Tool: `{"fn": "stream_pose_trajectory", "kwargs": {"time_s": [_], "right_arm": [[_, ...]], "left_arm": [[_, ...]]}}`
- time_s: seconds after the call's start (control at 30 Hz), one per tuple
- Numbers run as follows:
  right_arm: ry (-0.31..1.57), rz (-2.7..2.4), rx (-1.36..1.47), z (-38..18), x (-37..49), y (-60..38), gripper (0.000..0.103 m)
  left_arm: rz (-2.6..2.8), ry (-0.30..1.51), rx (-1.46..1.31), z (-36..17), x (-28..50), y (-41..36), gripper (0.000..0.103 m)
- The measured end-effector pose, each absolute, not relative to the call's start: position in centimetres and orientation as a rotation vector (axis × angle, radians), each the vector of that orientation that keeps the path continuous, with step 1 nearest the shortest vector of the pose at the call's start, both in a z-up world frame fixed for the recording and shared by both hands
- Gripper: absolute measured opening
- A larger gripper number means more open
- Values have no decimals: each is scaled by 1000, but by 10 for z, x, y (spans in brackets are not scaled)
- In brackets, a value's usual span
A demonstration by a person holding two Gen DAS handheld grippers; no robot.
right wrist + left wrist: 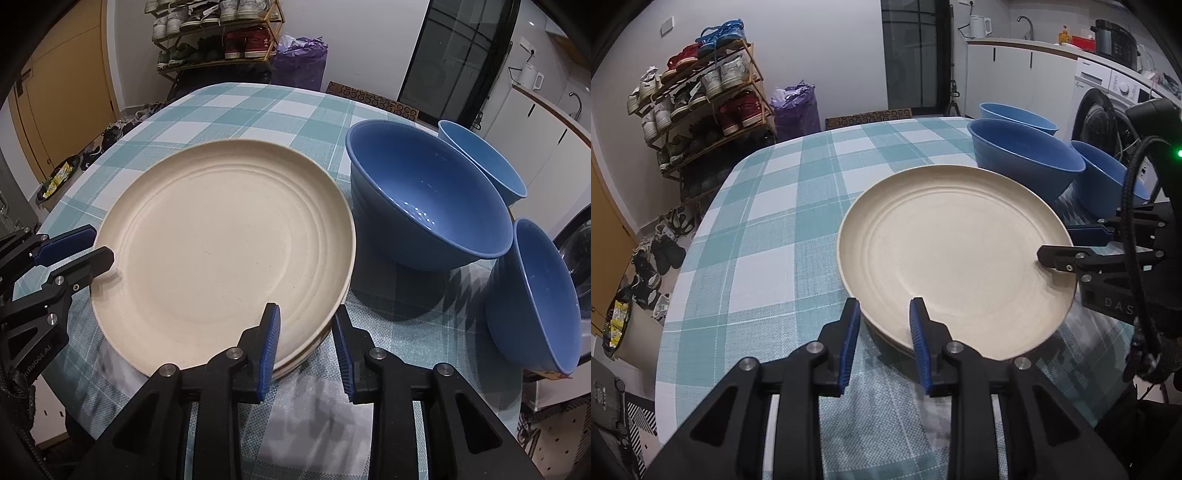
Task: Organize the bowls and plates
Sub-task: 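Open both grippers to release the plate on the stack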
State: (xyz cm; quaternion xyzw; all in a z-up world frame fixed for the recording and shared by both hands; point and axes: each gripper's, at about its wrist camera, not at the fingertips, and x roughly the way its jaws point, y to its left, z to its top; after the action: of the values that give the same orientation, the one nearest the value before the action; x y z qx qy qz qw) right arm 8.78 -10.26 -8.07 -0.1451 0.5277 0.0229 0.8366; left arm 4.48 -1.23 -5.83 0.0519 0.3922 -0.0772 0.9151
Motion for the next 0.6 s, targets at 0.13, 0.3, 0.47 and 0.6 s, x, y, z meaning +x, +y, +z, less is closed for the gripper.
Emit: {"fn": "stream_pose_trajectory", "kwargs": {"time_s": [0.13,0.3,0.47,0.6], "right_arm": [[1118,43,-315,-83,88,-104,30],[1126,50,-316,-85,88,-105,37],[1122,72,-285,-84,88,-109,45],[1097,86,-254,-76,88,-110,52]], "left_arm": [[-169,813,115,-60,45,-15,27],[-167,818,107,-60,46,-14,29],[-162,818,91,-61,47,-11,45],[-168,819,58,-59,48,-6,50]]}}
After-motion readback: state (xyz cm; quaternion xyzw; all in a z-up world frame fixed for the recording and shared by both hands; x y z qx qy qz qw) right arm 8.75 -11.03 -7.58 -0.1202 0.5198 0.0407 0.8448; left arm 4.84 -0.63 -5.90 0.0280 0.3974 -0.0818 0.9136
